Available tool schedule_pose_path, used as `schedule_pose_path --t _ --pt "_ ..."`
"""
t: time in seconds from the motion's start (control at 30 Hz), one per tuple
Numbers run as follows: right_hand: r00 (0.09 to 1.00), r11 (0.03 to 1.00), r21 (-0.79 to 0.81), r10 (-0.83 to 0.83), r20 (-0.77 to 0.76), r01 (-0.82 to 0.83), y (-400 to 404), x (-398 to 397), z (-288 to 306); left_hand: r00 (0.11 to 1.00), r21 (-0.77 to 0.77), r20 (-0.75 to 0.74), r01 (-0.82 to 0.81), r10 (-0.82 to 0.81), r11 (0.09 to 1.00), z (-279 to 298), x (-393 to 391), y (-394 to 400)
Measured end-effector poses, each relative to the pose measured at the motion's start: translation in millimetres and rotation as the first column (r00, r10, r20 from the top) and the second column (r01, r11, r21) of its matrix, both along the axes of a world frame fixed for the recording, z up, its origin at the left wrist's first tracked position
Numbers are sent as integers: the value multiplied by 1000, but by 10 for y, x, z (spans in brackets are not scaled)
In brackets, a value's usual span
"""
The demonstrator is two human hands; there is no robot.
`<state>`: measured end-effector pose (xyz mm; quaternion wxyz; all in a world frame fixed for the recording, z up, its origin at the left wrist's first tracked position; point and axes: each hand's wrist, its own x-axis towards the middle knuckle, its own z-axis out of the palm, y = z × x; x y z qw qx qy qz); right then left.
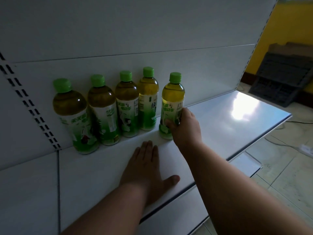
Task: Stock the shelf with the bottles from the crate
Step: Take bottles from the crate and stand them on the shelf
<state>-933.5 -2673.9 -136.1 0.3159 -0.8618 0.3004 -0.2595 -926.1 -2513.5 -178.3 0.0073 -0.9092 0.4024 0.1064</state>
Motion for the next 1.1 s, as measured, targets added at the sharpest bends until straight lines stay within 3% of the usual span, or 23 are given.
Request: schedule_pose_path --t 0.73,0.9,1.0,1.1 --pt "999 1000 16 -2 -51 2 -223 674 21 1000 -86 -17 13 -14 996 -96 7 21" --pt "998 1000 8 -12 -60 12 -97 223 0 999 -54 -31 5 -7 999 -29 19 -14" --pt "995 998 -67 -25 -94 19 70 -360 55 1000 -157 -30 -1 -4 988 29 -12 42" --pt "969 992 -123 -62 -240 33 283 -1062 186 997 -253 38 77 -70 964 182 -159 172"
